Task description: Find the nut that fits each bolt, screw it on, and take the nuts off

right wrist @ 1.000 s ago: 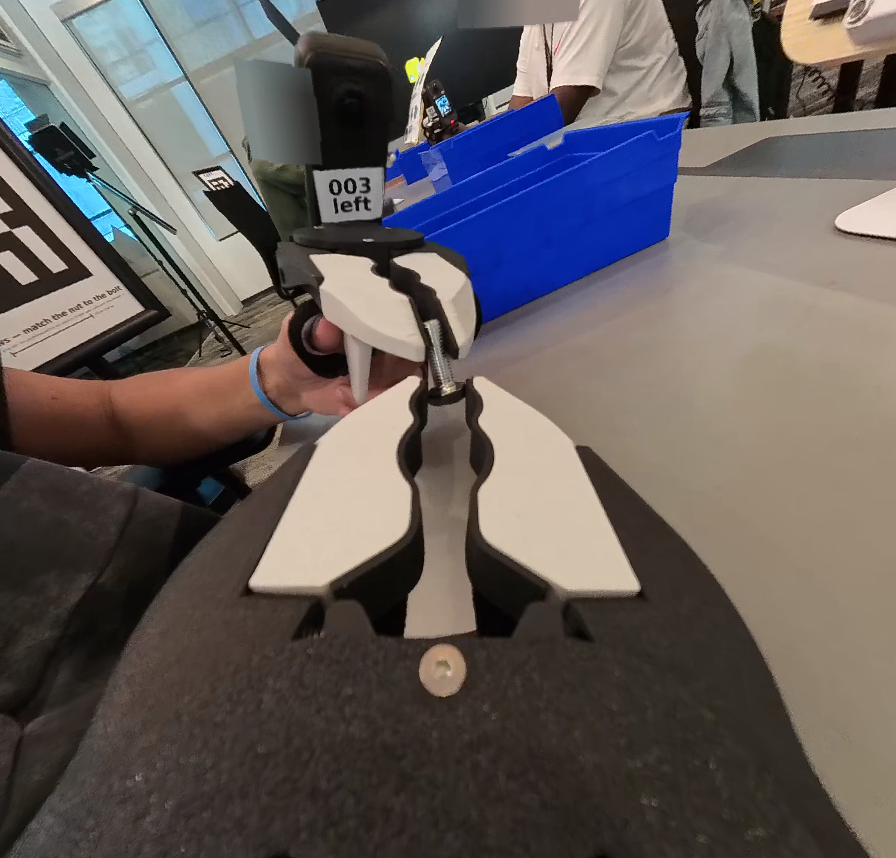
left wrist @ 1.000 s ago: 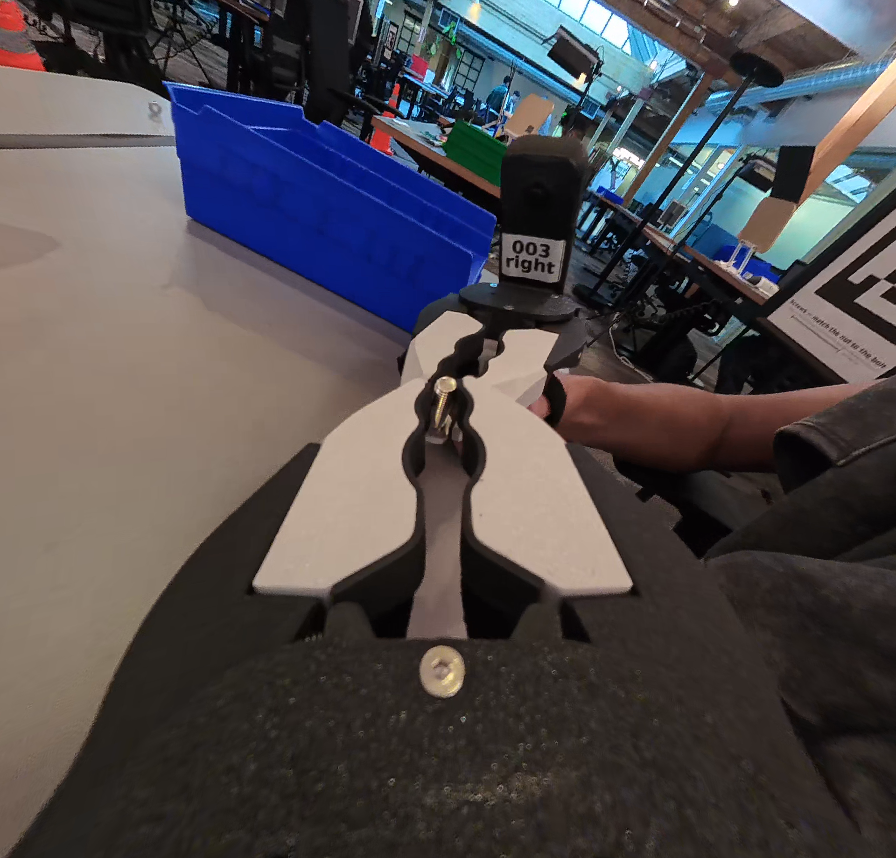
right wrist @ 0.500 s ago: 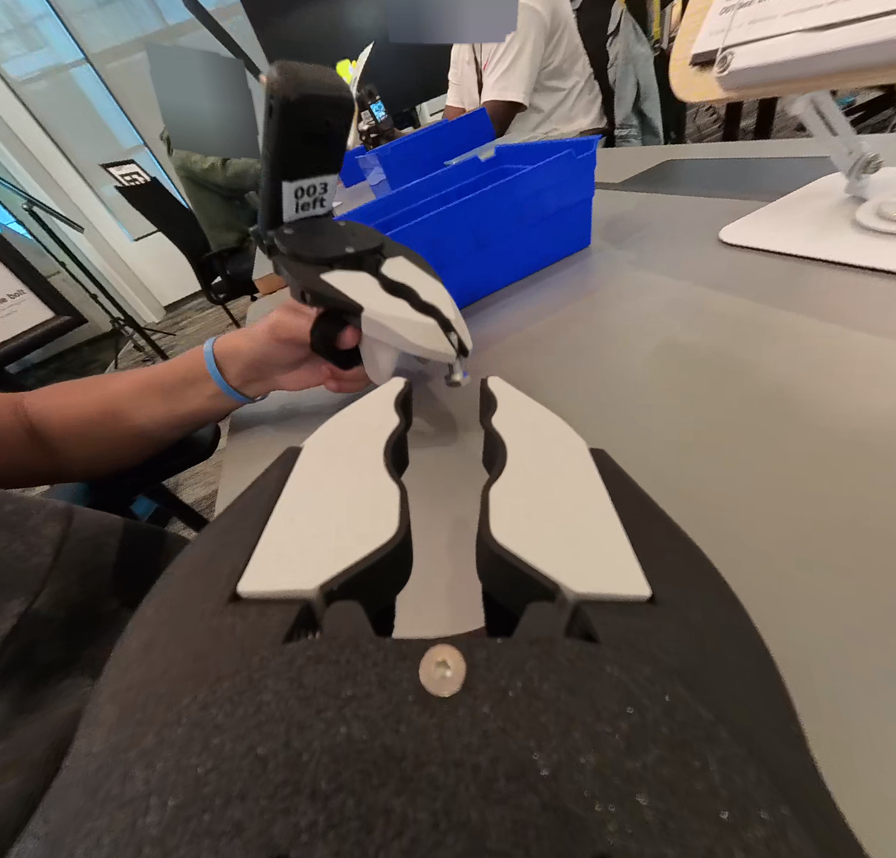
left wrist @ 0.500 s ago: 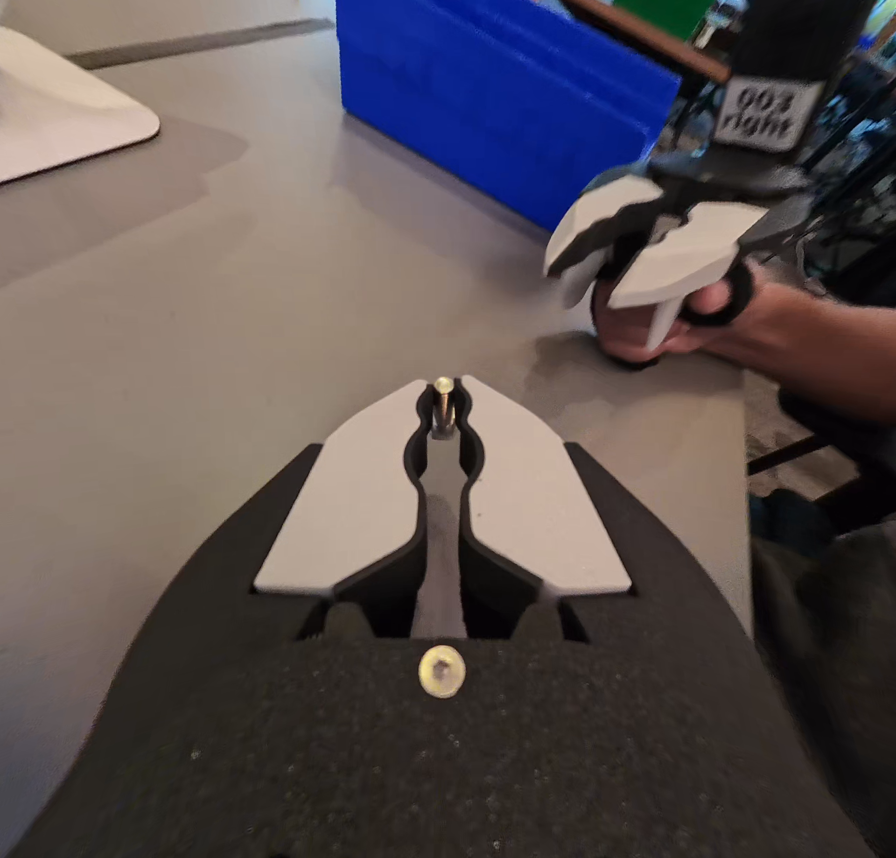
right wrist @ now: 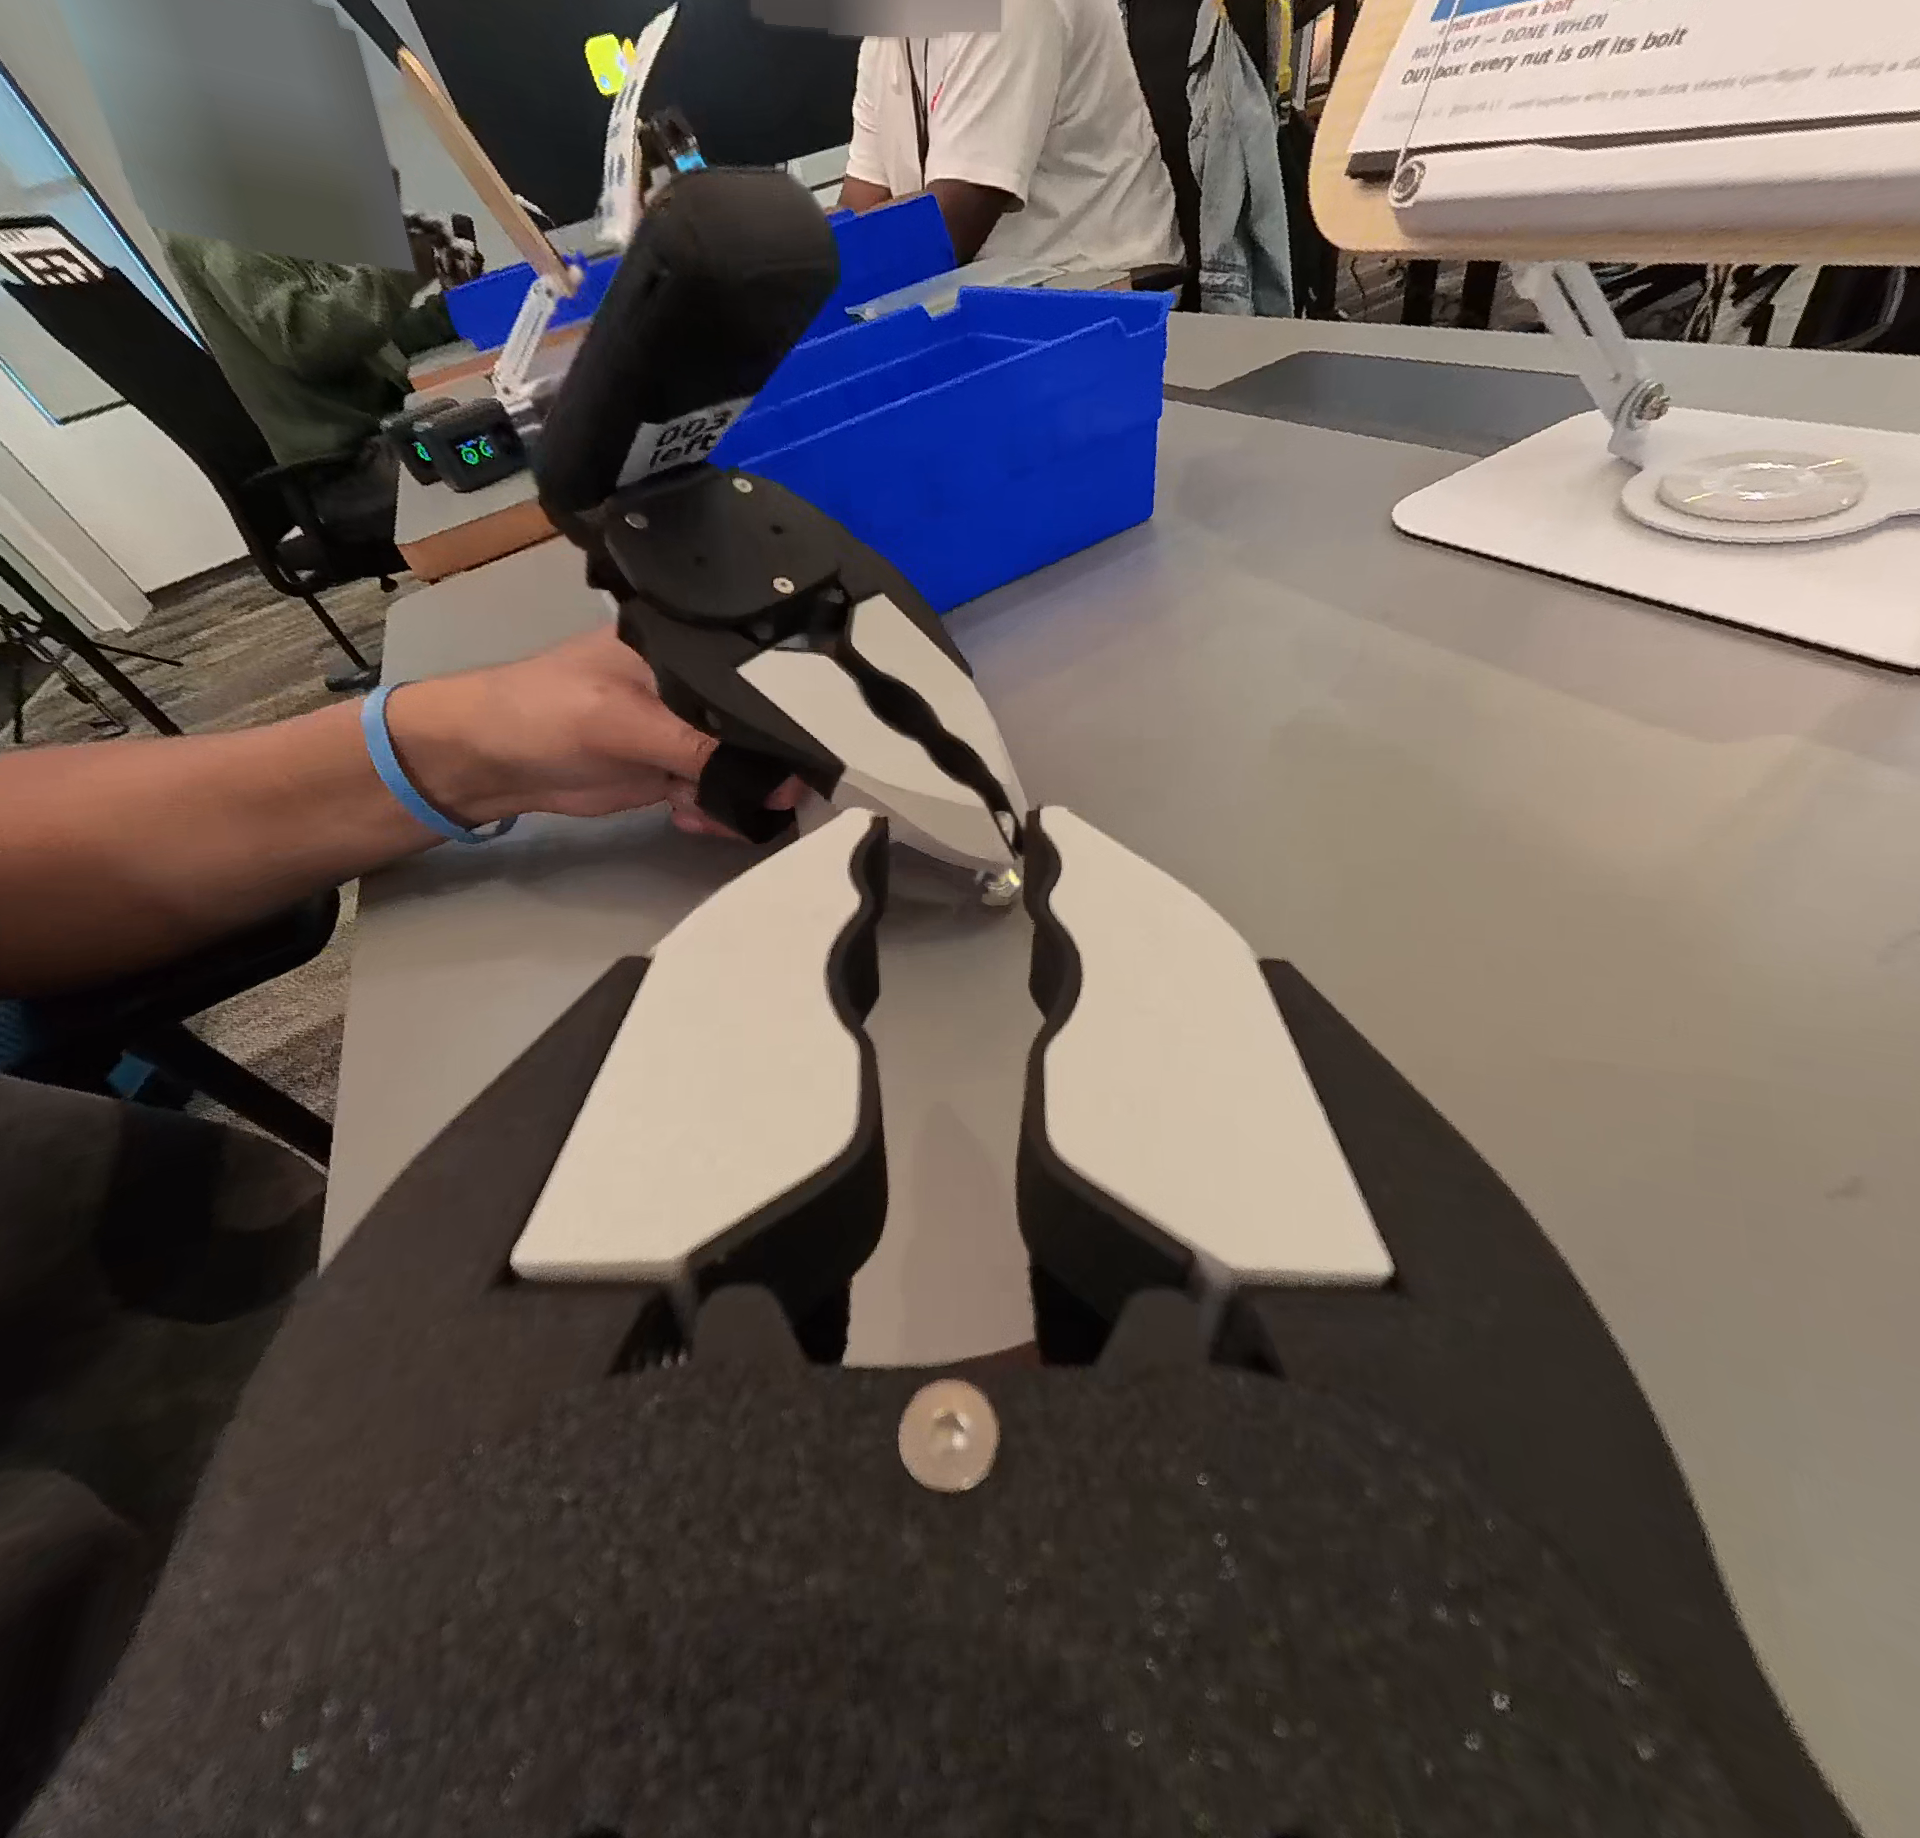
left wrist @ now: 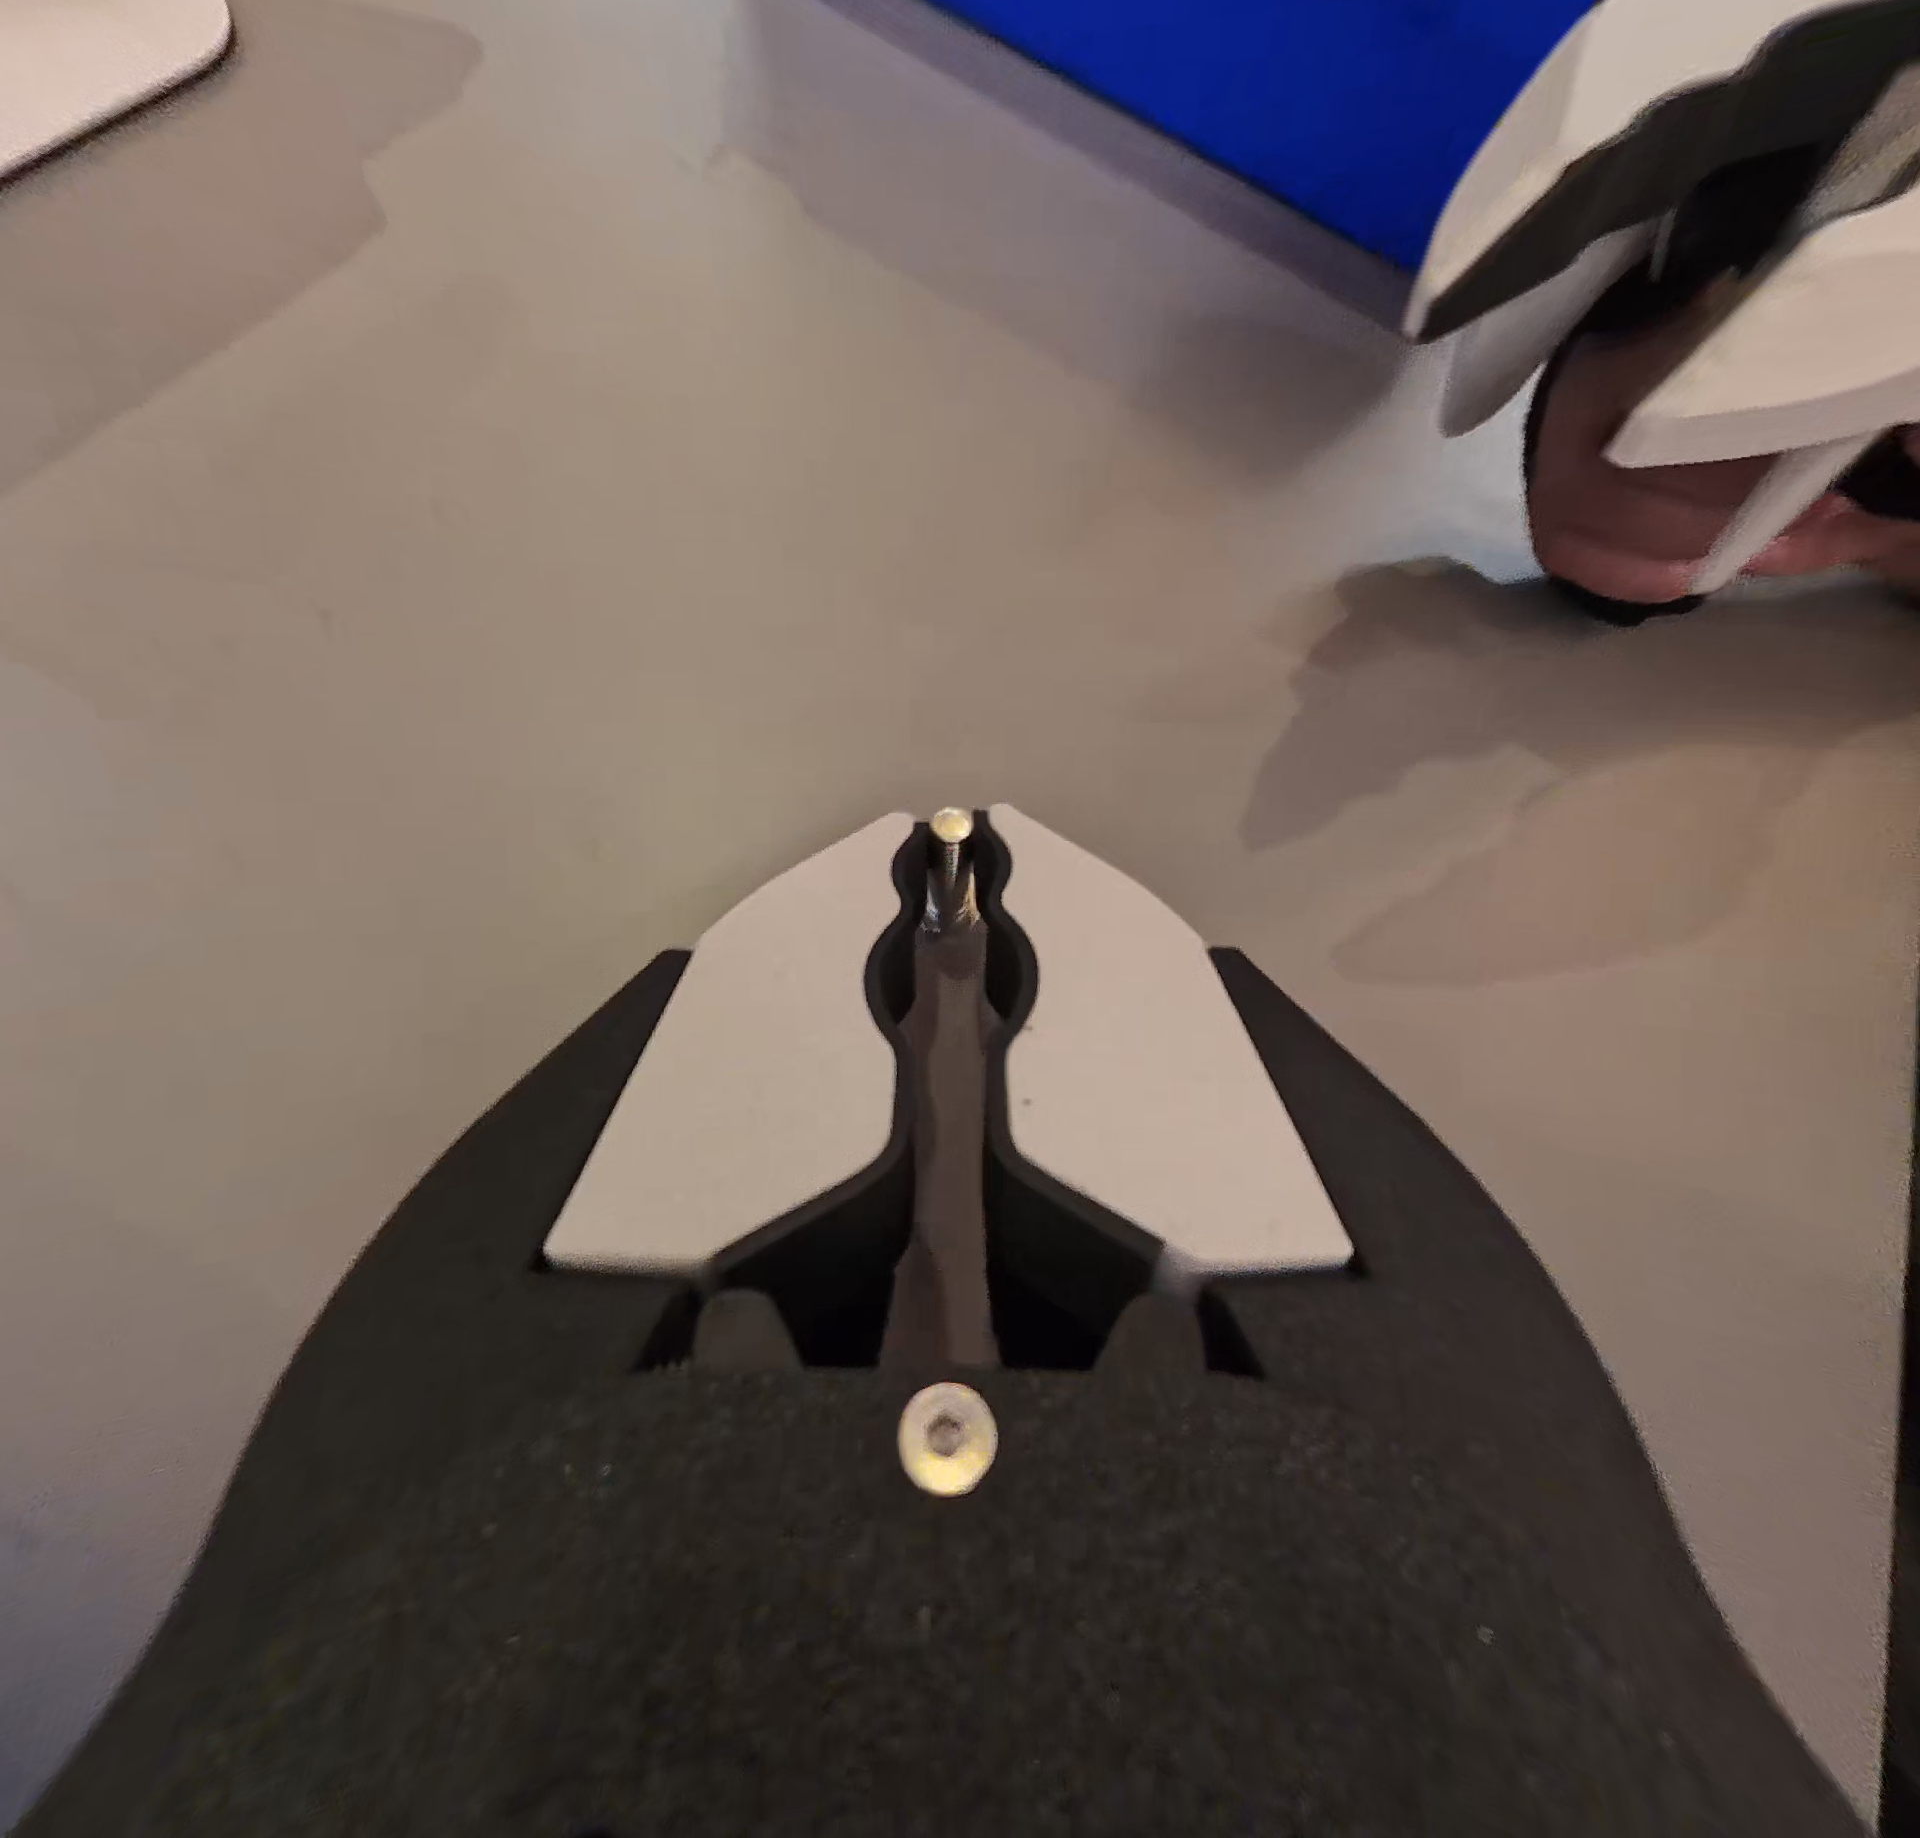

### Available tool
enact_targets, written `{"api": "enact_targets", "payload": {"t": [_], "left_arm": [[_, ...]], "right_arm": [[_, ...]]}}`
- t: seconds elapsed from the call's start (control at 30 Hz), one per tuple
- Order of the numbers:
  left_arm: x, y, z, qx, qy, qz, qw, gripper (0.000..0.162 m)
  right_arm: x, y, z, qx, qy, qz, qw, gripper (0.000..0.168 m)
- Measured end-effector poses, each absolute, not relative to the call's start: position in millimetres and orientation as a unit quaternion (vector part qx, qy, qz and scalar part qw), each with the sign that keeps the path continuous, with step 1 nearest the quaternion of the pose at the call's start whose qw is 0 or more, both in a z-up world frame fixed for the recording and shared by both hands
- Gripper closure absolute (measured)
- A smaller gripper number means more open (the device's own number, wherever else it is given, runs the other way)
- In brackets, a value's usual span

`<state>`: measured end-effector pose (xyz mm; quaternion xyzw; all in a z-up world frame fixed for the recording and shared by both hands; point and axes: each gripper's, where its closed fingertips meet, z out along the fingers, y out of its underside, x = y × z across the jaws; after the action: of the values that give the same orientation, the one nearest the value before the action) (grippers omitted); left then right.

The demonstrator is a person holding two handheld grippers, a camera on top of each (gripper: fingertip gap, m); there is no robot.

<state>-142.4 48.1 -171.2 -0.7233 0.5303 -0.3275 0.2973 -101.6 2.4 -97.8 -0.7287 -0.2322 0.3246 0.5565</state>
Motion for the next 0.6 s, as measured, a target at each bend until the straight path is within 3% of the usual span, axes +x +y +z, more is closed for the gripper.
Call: {"api": "enact_targets", "payload": {"t": [0.37,0.6], "left_arm": [[-139.5,46.8,-176.8,-0.722,0.546,-0.293,0.306,0.152],[-161.1,37.8,-164.8,-0.734,0.504,-0.305,0.339,0.115]], "right_arm": [[-84.5,1.5,-87.8,-0.750,-0.207,0.302,0.551,0.143],[-43.4,3.6,-66.1,-0.793,-0.149,0.218,0.549,0.141]]}}
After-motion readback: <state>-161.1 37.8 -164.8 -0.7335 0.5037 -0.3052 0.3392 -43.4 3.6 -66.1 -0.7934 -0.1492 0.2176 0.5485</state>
